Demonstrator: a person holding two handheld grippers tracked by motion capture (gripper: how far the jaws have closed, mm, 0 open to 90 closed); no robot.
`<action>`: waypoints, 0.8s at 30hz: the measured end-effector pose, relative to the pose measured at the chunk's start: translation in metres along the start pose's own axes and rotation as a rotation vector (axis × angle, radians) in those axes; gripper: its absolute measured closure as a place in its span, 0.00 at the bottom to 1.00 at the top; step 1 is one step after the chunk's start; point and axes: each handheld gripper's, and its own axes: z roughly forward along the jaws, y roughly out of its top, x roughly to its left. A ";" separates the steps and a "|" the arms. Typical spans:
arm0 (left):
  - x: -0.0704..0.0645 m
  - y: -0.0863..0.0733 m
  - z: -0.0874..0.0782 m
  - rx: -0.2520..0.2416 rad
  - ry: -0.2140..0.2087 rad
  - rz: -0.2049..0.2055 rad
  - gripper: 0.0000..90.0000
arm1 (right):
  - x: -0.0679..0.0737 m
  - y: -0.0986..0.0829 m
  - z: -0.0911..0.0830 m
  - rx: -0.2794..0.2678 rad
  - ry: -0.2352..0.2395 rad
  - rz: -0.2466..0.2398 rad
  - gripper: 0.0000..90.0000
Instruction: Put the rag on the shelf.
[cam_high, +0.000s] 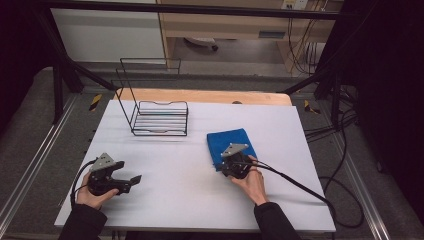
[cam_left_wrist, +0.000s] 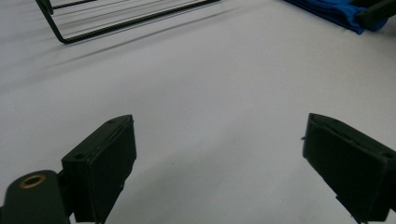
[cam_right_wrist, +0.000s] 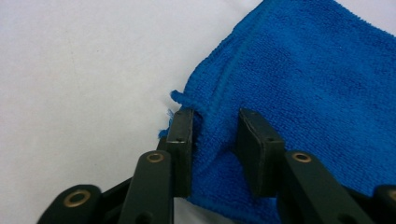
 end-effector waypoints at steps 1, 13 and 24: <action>0.000 0.000 0.000 -0.001 -0.001 0.000 0.11 | 0.000 0.000 0.000 0.000 -0.002 -0.006 0.77; 0.001 0.000 0.000 0.000 -0.002 -0.001 0.11 | -0.004 0.000 -0.003 -0.006 -0.005 0.047 0.97; 0.001 0.000 0.000 0.000 0.000 -0.005 0.11 | 0.000 0.009 -0.025 -0.089 0.097 0.121 0.98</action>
